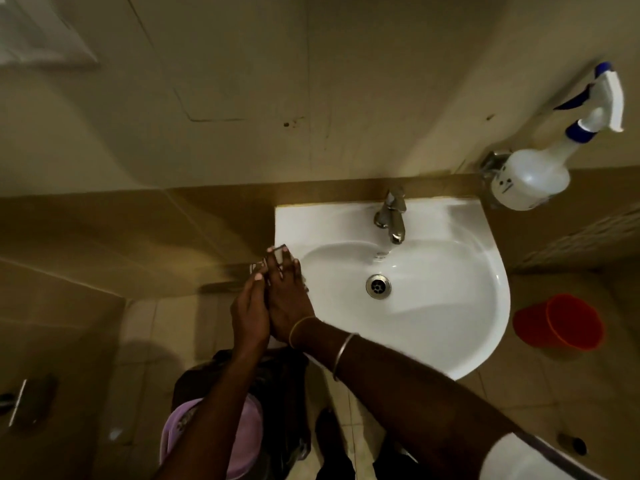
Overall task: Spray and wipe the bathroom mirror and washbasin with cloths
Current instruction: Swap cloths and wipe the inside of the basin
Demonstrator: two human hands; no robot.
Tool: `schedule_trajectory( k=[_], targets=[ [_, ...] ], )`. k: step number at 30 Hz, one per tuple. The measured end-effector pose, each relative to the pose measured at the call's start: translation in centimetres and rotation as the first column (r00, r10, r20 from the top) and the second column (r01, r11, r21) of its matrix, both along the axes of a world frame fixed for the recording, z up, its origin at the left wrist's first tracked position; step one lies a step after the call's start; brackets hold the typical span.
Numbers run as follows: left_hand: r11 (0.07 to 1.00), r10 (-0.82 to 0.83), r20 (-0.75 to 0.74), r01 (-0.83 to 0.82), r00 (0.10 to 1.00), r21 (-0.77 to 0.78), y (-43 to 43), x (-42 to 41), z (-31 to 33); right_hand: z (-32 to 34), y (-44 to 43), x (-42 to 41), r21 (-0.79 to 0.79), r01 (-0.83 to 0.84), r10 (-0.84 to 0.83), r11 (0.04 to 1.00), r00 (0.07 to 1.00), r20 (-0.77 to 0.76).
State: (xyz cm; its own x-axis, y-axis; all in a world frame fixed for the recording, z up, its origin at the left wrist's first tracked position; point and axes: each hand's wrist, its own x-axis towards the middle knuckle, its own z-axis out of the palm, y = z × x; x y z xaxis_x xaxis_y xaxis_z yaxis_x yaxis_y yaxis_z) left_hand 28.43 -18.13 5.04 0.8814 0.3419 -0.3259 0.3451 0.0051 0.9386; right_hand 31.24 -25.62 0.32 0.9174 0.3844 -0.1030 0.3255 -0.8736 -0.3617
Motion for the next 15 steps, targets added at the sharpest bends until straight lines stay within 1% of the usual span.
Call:
schedule_trajectory(
  k=[2, 5, 8, 10, 15],
  targets=[
    [0.999, -0.036, 0.015, 0.036, 0.999, -0.017, -0.3, 0.9, -0.4, 0.5, -0.5, 2.0, 0.067, 0.006, -0.004, 0.998, 1.000, -0.024],
    [0.996, -0.082, 0.052, 0.084, 0.995, -0.029, -0.7, 2.5, -0.8, 1.3, -1.4, 4.4, 0.127, 0.006, -0.006, 0.992, 1.000, 0.001],
    [0.991, -0.127, 0.103, 0.131, 0.987, -0.029, -1.1, 4.3, -0.8, 1.1, -2.2, 6.5, 0.158, 0.036, -0.037, 0.987, 0.999, 0.005],
    [0.991, -0.125, 0.127, 0.129, 0.984, -0.020, -1.2, 5.7, -0.8, 1.3, -2.6, 7.8, 0.149, 0.040, -0.043, 0.988, 0.999, 0.016],
    [0.989, -0.129, 0.161, 0.138, 0.979, -0.046, -0.7, 8.2, -0.8, 1.6, -2.8, 11.0, 0.032, -0.016, 0.015, 0.999, 0.999, 0.040]
  ],
)
